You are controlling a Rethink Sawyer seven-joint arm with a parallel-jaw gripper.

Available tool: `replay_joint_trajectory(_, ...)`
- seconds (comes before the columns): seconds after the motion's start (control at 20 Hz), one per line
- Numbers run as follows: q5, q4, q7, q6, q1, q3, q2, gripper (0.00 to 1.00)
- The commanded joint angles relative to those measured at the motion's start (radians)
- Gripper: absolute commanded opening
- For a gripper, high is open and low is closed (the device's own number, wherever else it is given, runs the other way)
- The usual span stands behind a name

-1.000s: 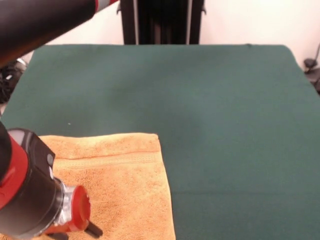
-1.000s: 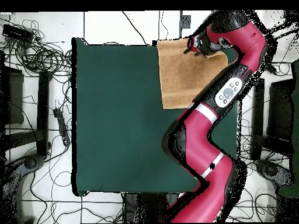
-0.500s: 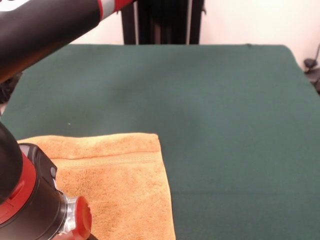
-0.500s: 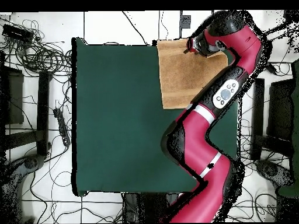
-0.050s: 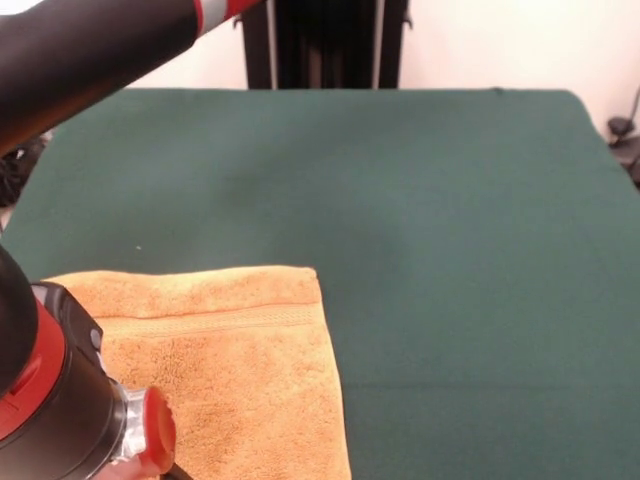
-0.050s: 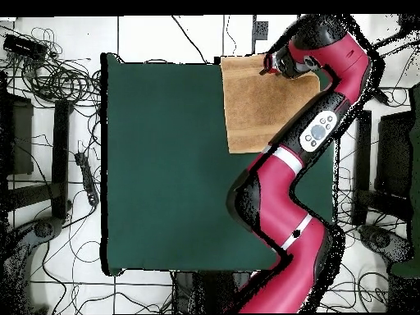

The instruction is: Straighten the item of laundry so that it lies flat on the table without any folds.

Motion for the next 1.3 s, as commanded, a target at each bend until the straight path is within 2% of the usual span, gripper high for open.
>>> replay_joint_trajectory(0.05,-0.124,-0.101,-0.43,0.068,0.014,-0.03,-0.043,1.0)
replay_joint_trajectory(0.35,-0.192,-0.103,-0.687,0.018,-0.027,0.02,-0.013,1.0)
replay_joint_trajectory(0.55,-0.259,-0.092,-0.819,0.049,-0.043,0.041,-0.016,1.0)
replay_joint_trajectory(0.8,-0.324,-0.079,-0.917,0.092,-0.049,0.056,-0.023,1.0)
replay_joint_trajectory(1.3,-0.327,-0.093,-0.985,0.061,-0.057,0.1,-0.001,1.0)
